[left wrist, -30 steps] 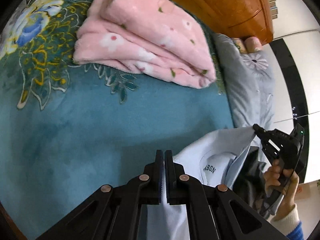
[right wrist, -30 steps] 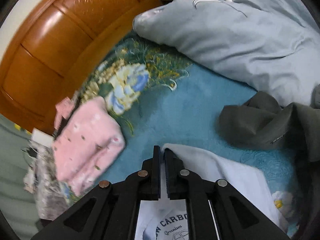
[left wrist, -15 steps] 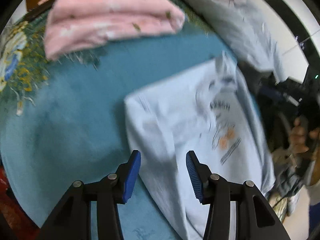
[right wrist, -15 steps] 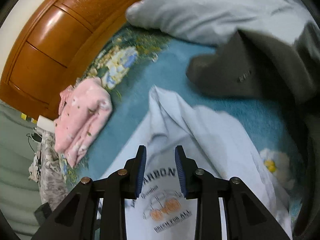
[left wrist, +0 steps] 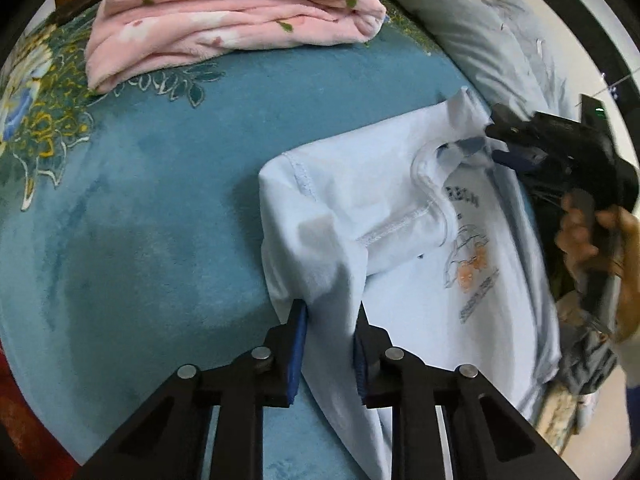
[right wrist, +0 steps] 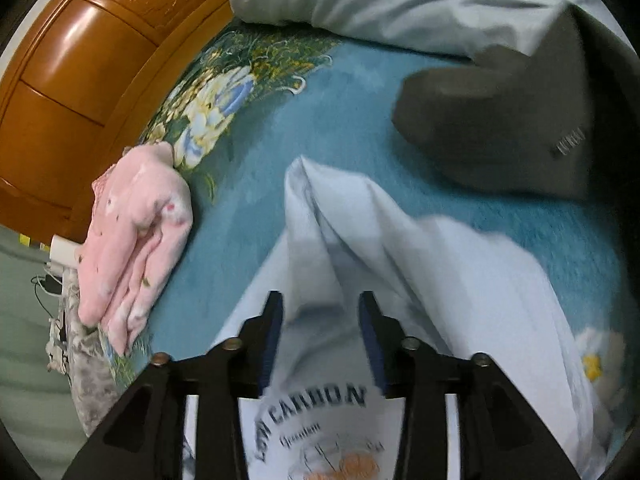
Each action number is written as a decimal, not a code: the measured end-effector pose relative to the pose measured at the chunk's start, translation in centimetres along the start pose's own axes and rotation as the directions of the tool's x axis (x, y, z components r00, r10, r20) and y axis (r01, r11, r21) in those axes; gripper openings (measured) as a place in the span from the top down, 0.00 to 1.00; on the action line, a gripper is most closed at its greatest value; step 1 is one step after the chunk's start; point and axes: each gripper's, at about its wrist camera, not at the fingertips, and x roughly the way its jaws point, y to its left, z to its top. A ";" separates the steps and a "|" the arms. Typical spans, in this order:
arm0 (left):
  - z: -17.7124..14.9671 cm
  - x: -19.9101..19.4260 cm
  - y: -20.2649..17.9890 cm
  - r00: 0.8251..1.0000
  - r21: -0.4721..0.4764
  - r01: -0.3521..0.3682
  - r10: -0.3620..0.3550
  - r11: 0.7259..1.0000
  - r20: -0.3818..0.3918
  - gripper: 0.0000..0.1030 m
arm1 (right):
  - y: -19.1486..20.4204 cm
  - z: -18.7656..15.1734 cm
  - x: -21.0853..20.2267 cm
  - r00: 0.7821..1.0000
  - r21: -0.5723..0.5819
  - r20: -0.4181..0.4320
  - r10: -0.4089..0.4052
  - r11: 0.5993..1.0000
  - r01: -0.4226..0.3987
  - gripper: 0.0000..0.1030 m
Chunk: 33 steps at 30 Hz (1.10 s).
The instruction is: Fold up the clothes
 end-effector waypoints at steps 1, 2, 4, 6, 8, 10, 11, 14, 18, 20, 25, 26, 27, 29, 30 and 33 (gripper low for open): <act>0.1 -0.2 0.3 1.000 -0.009 0.023 -0.023 1.000 0.000 0.78 | 0.3 0.3 0.4 1.000 -0.008 -0.014 0.002 1.000 -0.002 0.58; 0.1 -0.4 0.7 1.000 -0.017 0.028 -0.028 0.999 0.001 0.78 | 0.7 0.6 0.8 0.999 -0.023 -0.028 -0.017 1.000 0.016 0.58; 0.2 -0.7 1.1 1.000 -0.016 0.013 -0.013 1.000 0.004 0.79 | 1.5 0.9 1.6 0.997 -0.049 -0.039 -0.070 0.997 0.068 0.58; 0.1 -0.9 1.4 1.000 -0.009 0.010 -0.010 1.000 0.009 0.80 | 1.9 1.1 2.3 0.991 -0.047 -0.069 -0.115 0.993 0.112 0.83; -0.1 -1.2 1.7 1.000 0.000 -0.001 0.001 1.000 0.015 0.88 | 2.5 1.4 2.7 0.991 -0.029 -0.100 -0.092 0.996 0.089 0.95; -0.4 -1.6 2.2 0.999 0.009 -0.024 0.024 1.000 0.030 0.97 | 3.6 2.0 2.5 0.993 -0.029 -0.114 -0.032 0.999 0.029 0.95; -0.2 -1.9 2.6 0.999 0.002 -0.017 0.017 1.000 0.043 0.97 | 4.3 2.7 2.1 0.995 -0.024 -0.104 0.000 1.000 -0.003 0.95; 0.7 -3.1 4.3 0.996 -0.036 0.024 -0.021 0.999 0.083 0.97 | 6.4 5.2 1.1 0.995 0.013 -0.052 0.089 0.996 -0.088 0.95; 2.2 -4.4 7.9 0.989 -0.137 0.082 -0.064 0.987 0.134 0.97 | 6.9 8.5 0.9 0.994 0.119 0.024 0.111 0.986 -0.113 0.95; 2.7 -4.2 9.6 0.985 -0.196 0.115 -0.087 0.974 0.147 0.97 | 6.1 8.8 2.0 0.994 0.182 0.028 0.106 0.977 -0.110 0.95; 3.3 -2.9 12.5 0.986 -0.292 0.142 -0.109 0.946 0.126 0.97 | 6.3 7.1 3.4 0.987 0.164 0.000 0.164 0.973 -0.161 0.86; 3.3 -2.8 12.6 0.986 -0.296 0.147 -0.115 0.944 0.123 0.97 | 6.8 6.5 2.9 0.987 0.122 0.015 0.163 0.979 -0.163 0.68; 3.2 -2.8 12.7 0.985 -0.297 0.150 -0.119 0.943 0.121 0.97 | 7.3 5.8 2.2 0.988 0.074 0.028 0.154 0.985 -0.155 0.55; 3.0 -2.6 12.9 0.985 -0.303 0.156 -0.124 0.940 0.123 0.96 | 8.3 3.8 1.5 0.990 -0.021 0.007 0.140 0.990 -0.139 0.55; 2.9 -2.6 13.0 0.984 -0.310 0.161 -0.128 0.937 0.124 0.96 | 8.8 2.5 1.6 0.991 -0.067 -0.033 0.133 0.989 -0.135 0.55; 2.7 -2.3 13.3 0.981 -0.340 0.180 -0.141 0.923 0.135 0.96 | 9.4 -2.6 3.5 0.969 -0.150 -0.212 0.127 0.975 -0.161 0.55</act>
